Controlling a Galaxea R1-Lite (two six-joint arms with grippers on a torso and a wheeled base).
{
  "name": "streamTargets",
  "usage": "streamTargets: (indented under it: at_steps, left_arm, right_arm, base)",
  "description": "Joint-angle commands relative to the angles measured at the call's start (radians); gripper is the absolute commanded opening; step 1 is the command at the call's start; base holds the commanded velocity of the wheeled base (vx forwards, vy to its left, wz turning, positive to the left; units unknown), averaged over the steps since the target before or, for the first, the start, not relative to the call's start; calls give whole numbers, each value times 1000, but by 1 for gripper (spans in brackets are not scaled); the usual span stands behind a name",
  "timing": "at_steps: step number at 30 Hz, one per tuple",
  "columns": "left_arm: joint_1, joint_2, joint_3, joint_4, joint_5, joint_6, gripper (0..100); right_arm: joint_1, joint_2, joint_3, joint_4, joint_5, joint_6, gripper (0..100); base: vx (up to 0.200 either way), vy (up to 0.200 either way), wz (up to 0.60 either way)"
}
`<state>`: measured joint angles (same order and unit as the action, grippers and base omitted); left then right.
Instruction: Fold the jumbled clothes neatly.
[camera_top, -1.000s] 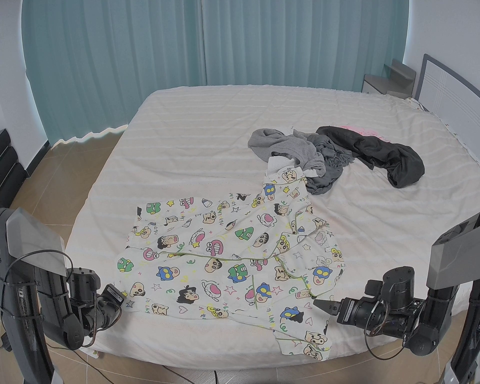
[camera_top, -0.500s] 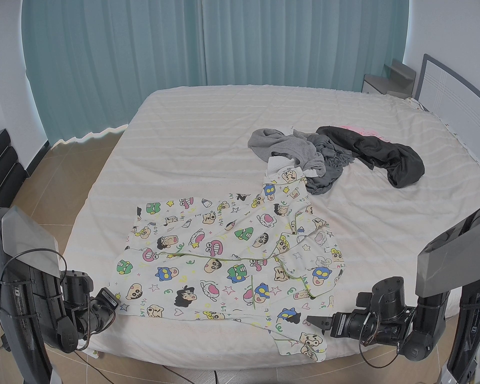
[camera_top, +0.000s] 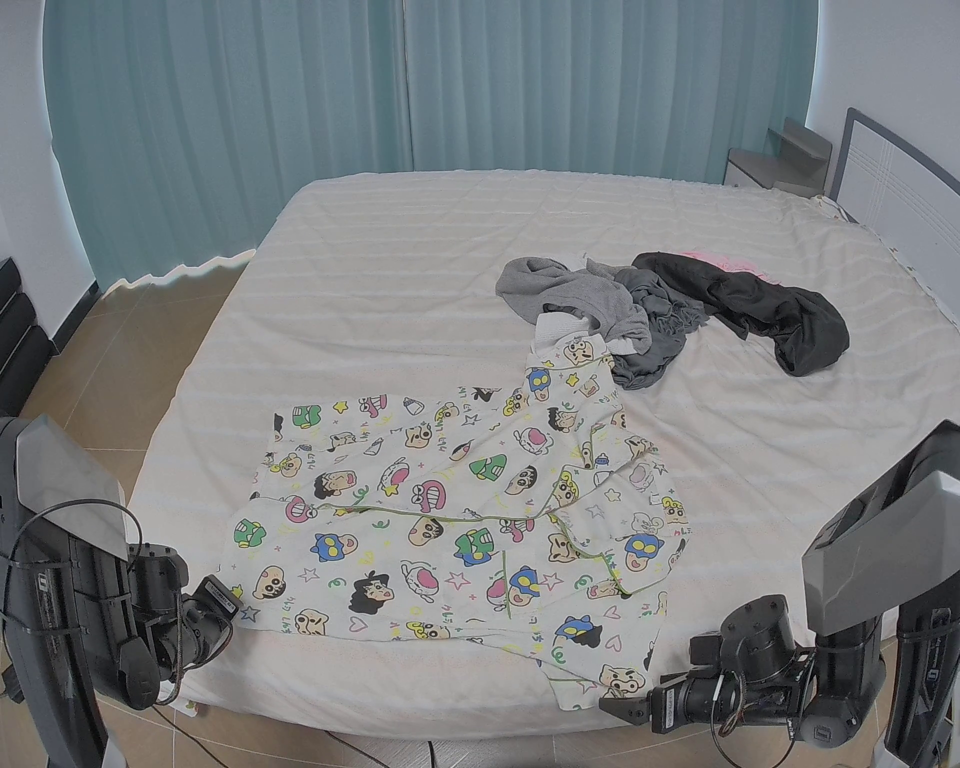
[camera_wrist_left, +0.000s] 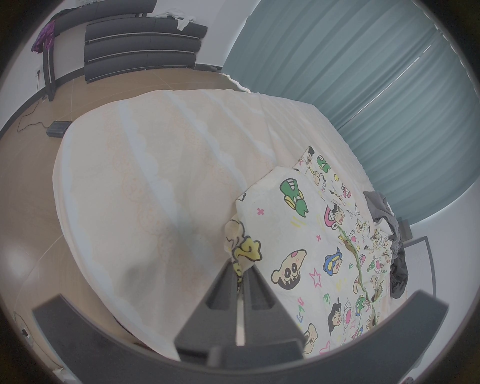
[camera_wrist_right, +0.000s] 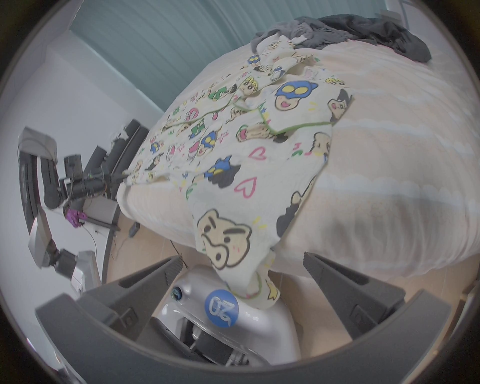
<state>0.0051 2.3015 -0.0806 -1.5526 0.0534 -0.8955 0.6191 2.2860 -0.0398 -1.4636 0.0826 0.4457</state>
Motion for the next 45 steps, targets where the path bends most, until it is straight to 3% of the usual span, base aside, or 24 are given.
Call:
streamTargets:
  at_steps: [1, 5, 17, 18, 31, 34, 38, 45]
  left_arm:
    - [-1, 9, 1, -3, -1, 0, 0]
    - [-7, 9, 1, -3, 0, 0, 0]
    - [-8, 9, -1, -3, 2, 0, 0]
    - [-8, 9, -1, -3, 2, 0, 0]
    - [-11, 10, 1, -3, 14, 0, 0]
    - [-30, 9, 2, -3, 17, 0, 0]
    - [-100, 1, 35, -4, 88, 3, 0]
    - [-117, -5, 73, -4, 135, 75, 0]
  right_arm:
    - [24, 46, 5, -9, -6, -35, 100]
    - [40, 86, 3, -90, -10, -47, 100]
    - [74, 99, -28, -103, -26, -42, 100]
    - [74, 99, -29, -103, -27, -39, 0]
    - [76, 89, 3, -103, -86, -13, 0]
    - [76, 75, 21, -103, -76, 2, 0]
    - [70, -2, 40, -103, 0, 53, 0]
    - [70, -62, 40, -86, 17, 90, 0]
  base:
    - [0, 0, 0]
    - [0, 0, 0]
    - [0, 0, 0]
    - [0, 0, 0]
    - [0, 0, 0]
    - [0, 0, 0]
    - [0, 0, 0]
    - [0, 0, 0]
